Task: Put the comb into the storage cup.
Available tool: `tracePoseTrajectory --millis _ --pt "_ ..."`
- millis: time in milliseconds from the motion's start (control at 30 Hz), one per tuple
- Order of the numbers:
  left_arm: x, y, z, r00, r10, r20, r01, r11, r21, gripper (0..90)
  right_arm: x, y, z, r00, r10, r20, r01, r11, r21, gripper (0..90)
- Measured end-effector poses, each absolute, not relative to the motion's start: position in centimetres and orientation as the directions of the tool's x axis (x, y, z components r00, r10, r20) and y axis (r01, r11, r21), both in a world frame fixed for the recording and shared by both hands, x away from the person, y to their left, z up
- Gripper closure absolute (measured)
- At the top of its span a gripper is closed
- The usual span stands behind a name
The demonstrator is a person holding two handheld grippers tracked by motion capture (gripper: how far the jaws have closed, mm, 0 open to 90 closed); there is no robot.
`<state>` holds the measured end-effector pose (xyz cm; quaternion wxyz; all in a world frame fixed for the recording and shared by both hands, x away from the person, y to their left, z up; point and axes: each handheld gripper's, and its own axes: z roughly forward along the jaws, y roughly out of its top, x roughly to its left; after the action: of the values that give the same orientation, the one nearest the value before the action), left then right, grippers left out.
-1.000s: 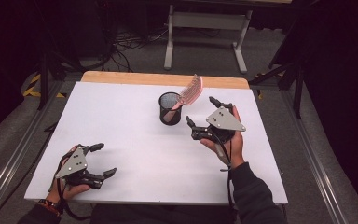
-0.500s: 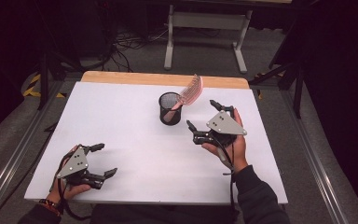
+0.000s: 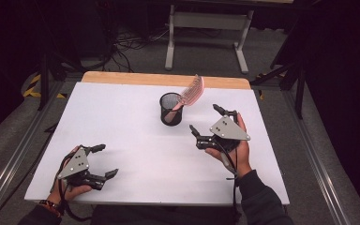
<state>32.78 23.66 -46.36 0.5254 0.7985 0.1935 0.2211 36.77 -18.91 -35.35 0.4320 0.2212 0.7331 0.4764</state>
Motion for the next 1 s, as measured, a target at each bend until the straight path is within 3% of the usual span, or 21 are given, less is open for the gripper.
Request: tracePoseTrajectory --millis 1000 --pt "32.8 23.6 -46.4 0.828 0.541 0.149 0.079 -0.376 0.923 7.6 34.2 -20.9 -38.5 -0.54 0.719 -0.437 -0.035 0.5 0.865 7.4"
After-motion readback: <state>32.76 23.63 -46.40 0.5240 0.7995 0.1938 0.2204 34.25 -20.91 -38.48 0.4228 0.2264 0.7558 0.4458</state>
